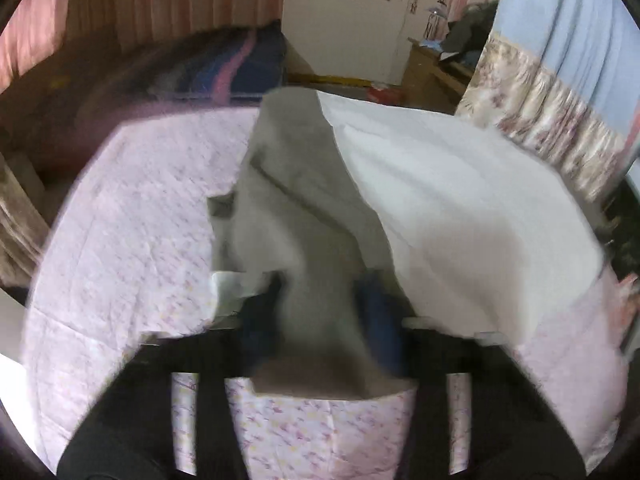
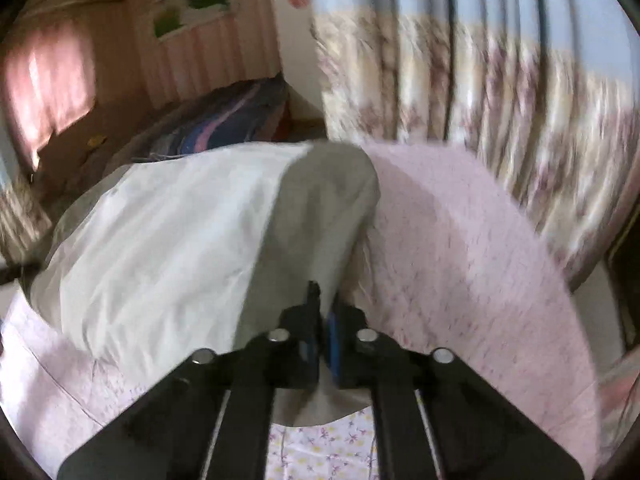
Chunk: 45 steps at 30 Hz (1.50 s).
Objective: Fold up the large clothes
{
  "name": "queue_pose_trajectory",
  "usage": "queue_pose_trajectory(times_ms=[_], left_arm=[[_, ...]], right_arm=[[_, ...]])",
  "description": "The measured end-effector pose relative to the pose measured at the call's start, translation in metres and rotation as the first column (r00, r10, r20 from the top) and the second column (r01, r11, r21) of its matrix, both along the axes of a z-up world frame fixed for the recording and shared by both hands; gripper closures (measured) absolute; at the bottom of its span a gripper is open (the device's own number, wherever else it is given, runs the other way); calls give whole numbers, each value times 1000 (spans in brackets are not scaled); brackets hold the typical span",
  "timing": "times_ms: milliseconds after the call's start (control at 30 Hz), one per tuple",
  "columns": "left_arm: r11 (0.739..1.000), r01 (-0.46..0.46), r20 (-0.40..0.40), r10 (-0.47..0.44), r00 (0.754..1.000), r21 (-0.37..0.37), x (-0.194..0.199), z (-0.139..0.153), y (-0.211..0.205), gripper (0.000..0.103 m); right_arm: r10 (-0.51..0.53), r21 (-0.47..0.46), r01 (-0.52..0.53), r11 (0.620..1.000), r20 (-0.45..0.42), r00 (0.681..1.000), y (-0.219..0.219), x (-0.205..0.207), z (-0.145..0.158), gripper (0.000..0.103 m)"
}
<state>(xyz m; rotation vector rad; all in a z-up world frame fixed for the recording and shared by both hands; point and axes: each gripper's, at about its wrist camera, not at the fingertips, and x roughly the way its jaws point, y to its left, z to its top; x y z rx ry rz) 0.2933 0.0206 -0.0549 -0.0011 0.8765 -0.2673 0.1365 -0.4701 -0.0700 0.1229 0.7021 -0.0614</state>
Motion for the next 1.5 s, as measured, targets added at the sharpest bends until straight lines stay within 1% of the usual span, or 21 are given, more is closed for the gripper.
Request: queue_pose_trajectory(times_ms=[100, 167, 267, 400, 433, 467, 533, 567, 600, 633, 667, 700, 733, 767, 800, 900, 967, 1033, 1200, 1367, 1500], left_arm=[[990, 2, -22, -5, 1000, -139, -13, 9, 22, 95], [988, 3, -29, -8, 1000, -157, -26, 10, 31, 97], [989, -11, -54, 3, 999, -149, -50, -2, 41, 97], [983, -52, -125, 30, 992, -179, -60, -35, 59, 97], [982, -80, -141, 56, 988, -170, -55, -42, 66, 97], [984, -113, -144, 93, 985, -141, -50, -45, 70, 102], [970, -241, -137, 241, 961, 19, -36, -56, 84, 103], [964, -266, -158, 266, 951, 24, -30, -61, 91, 103], [958, -285, -186, 277, 943, -18, -28, -62, 101, 103], [956, -291, -177, 282, 943, -26, -31, -60, 105, 101], [955, -295, -147, 290, 945, -10, -35, -54, 105, 89], [950, -309, -95, 312, 945, 44, -43, -46, 103, 55], [942, -325, -56, 330, 942, 79, -49, -40, 102, 35], [934, -342, -19, 345, 938, 106, -54, -35, 100, 11], [926, -354, 20, 354, 935, 128, -59, -28, 97, 8], [930, -326, 72, 319, 945, 170, -66, -9, 76, 5], [931, -320, 102, 306, 946, 174, -69, 4, 60, 3], [945, -288, 126, 270, 955, 155, -71, 15, 41, 3], [982, -162, 118, 150, 982, 97, -65, 25, -17, 3], [986, -98, 123, 82, 989, 135, -61, 22, -71, 3], [990, -45, 116, 30, 993, 131, -62, 22, -104, 3]], right_arm=[[14, 20, -16, 1000, 94, 995, -1, -28, 24, 101], [18, 9, -19, 1000, 113, 993, 0, -49, 34, 101], [16, -4, -15, 1000, 76, 997, 0, -63, 27, 101], [-35, -17, 34, 999, -41, 999, -17, -55, -18, 101], [-57, -53, 54, 997, -63, 996, -20, -49, -28, 100], [-63, -72, 56, 996, -86, 994, -23, -41, -36, 100], [-79, -93, 68, 993, -121, 990, -24, -25, -47, 99], [-81, -121, 64, 991, -140, 987, -20, -17, -47, 98], [-88, -141, 67, 988, -144, 986, -17, -16, -44, 97], [-97, -161, 76, 984, -126, 987, -14, -19, -37, 95], [-99, -163, 82, 983, -102, 990, -14, -22, -30, 90], [-106, -158, 92, 983, -85, 991, -15, -27, -22, 83], [-117, -150, 106, 983, -70, 991, -17, -31, -17, 58], [-133, -129, 127, 983, -39, 990, -22, -37, -9, 39], [-143, -116, 140, 983, -16, 990, -24, -41, -4, 37], [-157, -93, 157, 983, 13, 988, -24, -44, 9, 37], [-149, -72, 152, 986, 41, 988, -19, -45, 17, 33], [-137, -77, 141, 987, 61, 989, -8, -46, 21, 29], [-68, -130, 80, 988, 96, 993, 24, -36, 19, 29], [-4, -127, 18, 992, 113, 994, 41, -27, 18, 29], [20, -103, -9, 995, 110, 994, 43, -24, 16, 29]])
